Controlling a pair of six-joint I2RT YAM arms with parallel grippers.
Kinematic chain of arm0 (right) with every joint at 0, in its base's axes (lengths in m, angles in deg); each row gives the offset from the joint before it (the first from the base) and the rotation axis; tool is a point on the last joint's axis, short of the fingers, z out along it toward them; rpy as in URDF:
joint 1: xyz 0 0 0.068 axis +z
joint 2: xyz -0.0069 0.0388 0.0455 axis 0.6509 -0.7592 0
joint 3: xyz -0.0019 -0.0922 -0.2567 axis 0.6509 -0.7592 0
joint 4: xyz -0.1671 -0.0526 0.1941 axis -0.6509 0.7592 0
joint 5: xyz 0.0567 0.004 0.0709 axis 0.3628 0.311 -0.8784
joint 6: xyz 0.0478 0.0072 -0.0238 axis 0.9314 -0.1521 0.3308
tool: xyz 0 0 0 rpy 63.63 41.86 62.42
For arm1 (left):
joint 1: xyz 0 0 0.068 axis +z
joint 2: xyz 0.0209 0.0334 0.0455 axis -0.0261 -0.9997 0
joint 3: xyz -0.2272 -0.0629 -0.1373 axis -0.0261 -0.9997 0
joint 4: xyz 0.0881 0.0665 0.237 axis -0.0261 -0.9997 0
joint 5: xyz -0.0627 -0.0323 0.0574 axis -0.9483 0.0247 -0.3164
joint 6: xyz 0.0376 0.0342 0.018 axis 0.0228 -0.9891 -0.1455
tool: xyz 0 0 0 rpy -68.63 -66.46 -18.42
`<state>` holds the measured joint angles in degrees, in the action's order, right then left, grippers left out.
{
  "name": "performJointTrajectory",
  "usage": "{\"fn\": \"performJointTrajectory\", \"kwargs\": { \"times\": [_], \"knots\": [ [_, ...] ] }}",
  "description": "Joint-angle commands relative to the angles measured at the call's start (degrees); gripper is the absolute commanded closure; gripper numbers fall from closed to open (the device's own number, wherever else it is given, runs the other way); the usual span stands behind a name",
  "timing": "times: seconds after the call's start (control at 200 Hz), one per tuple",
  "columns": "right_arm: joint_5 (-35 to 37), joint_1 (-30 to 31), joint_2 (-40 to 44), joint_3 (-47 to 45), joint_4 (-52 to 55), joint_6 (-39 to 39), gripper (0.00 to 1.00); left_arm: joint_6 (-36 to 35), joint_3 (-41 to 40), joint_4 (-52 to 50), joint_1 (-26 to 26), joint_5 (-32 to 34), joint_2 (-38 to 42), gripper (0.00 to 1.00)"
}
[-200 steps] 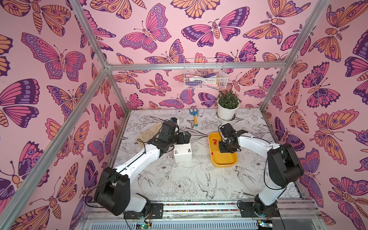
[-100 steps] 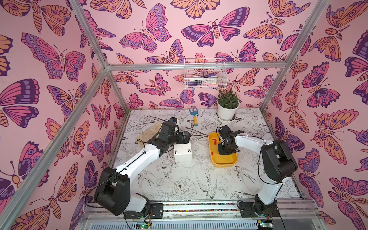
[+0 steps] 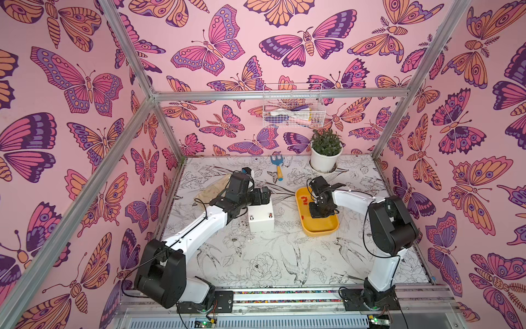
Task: Cover the protruding screws with screw protection sleeves
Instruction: Adjust the screw protection sleeve in the storage box, then pick up the screw protection sleeve from the storage box.
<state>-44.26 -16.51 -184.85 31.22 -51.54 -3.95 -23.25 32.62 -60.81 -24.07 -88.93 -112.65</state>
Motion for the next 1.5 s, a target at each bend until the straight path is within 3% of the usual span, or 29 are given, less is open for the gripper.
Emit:
{"fn": "performJointTrajectory", "kwargs": {
  "times": [0.0,0.13,0.476,1.036,1.492],
  "knots": [
    [0.8,-0.2,-2.1,1.6,1.3,-0.8,0.89,-0.2,0.8,0.3,0.6,-0.6,0.4,0.00],
    [0.9,-0.3,-2.3,2.2,1.6,-1.0,0.89,-0.1,1.4,0.1,0.9,-0.8,0.2,0.00],
    [1.4,-0.5,0.2,4.0,5.2,-1.7,0.77,1.0,3.7,-4.1,2.1,-0.6,1.2,0.00],
    [-0.5,-0.9,-1.3,7.1,8.2,-3.5,0.77,2.8,5.4,-7.6,3.7,1.0,4.4,0.00],
    [1.9,-2.9,-1.2,6.9,8.8,-4.0,0.78,2.7,5.7,-7.5,3.9,0.9,3.8,0.00]
  ]
}}
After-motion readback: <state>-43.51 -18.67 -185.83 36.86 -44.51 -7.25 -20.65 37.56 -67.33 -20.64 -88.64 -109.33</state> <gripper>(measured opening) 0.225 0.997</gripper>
